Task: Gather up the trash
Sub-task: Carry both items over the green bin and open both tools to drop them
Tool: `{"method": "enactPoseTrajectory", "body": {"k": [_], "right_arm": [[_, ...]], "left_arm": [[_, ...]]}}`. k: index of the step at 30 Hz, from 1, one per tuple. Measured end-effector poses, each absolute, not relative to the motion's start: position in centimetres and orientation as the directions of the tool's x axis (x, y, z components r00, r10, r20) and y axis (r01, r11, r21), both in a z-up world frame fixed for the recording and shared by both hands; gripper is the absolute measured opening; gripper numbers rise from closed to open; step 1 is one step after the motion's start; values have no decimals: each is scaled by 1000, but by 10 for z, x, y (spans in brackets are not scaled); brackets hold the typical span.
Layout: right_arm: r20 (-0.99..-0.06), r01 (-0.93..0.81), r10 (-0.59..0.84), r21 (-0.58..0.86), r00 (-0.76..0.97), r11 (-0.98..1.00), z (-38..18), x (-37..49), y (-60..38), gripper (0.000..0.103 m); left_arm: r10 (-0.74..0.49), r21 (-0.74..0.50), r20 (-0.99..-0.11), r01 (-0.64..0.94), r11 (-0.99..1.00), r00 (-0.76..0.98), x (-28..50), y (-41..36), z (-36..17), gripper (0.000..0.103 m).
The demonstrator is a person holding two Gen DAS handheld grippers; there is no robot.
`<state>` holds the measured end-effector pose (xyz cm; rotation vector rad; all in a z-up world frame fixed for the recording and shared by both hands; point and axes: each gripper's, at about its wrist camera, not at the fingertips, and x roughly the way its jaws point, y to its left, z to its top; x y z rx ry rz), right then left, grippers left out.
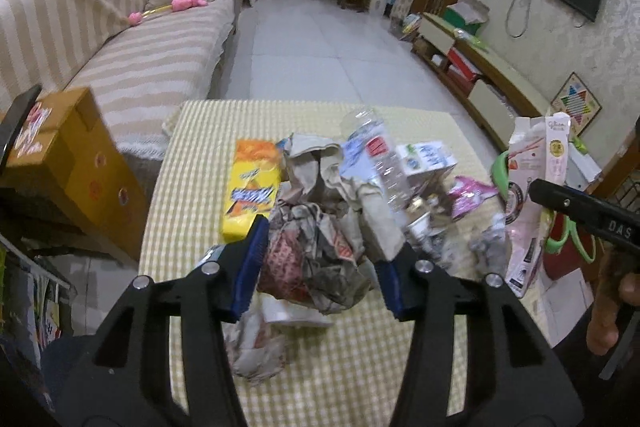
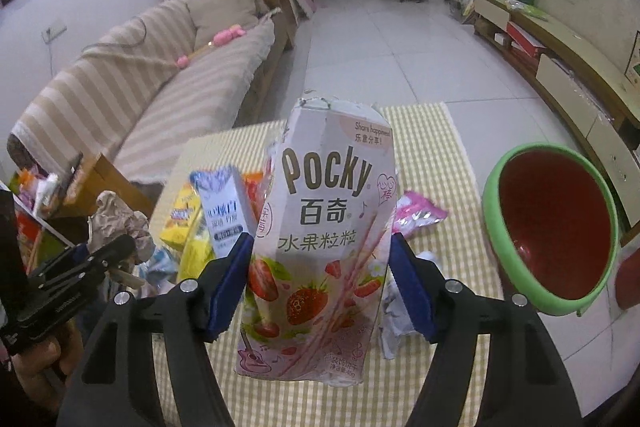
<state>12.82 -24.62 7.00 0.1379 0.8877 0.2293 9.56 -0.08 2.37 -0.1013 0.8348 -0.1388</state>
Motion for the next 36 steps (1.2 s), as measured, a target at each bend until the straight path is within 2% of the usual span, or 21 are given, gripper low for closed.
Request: {"method": "enactPoseTrajectory", "body": {"k": [6,14,22,29,36], "right_arm": [[-723,-78,206,207,660,975,90,129,-297,66],[-703,84,60,169,709,982,102,138,-394,67],[-704,239,-70,145,707,960,95,144,-477,67],[-724,312,-102,162,682,936,76,146,-512,67],[-748,318,-105,147,655,937,62,162,-518,67]], "left_arm": [[-254,-168,-704,191,967,663,113,-46,46,49],[-375,-155,-675,375,914,635,145,-142,68,49],[-526,-238,-673,522,819,519,180,-236,63,49],[-603,-302,-673,585,753,428,198,-295,53,49],[-629,-390,-688,547,741,361,218,-322,34,49]]}}
